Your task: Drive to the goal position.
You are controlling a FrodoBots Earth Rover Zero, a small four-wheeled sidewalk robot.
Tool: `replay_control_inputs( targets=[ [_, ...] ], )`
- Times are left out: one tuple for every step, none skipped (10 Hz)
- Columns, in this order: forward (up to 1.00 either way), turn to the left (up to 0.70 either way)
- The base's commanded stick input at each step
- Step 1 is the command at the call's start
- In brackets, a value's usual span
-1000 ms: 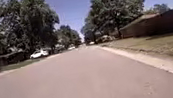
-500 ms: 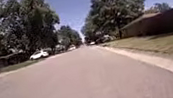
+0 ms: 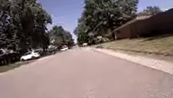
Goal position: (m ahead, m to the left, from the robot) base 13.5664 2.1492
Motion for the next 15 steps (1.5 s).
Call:
replay_control_inputs(
  targets=[
    [0.7, 0.0],
    [0.7, 0.0],
    [0.7, 0.0],
    [0.7, 0.0],
    [0.7, 0.0],
    [0.7, 0.0],
    [0.7, 0.0],
    [0.7, 0.0],
    [0.7, 0.0],
    [0.7, 0.0],
    [0.7, 0.0],
    [0.7, 0.0],
    [0.7, 0.0],
    [0.7, 0.0],
    [0.7, 0.0]
  ],
)
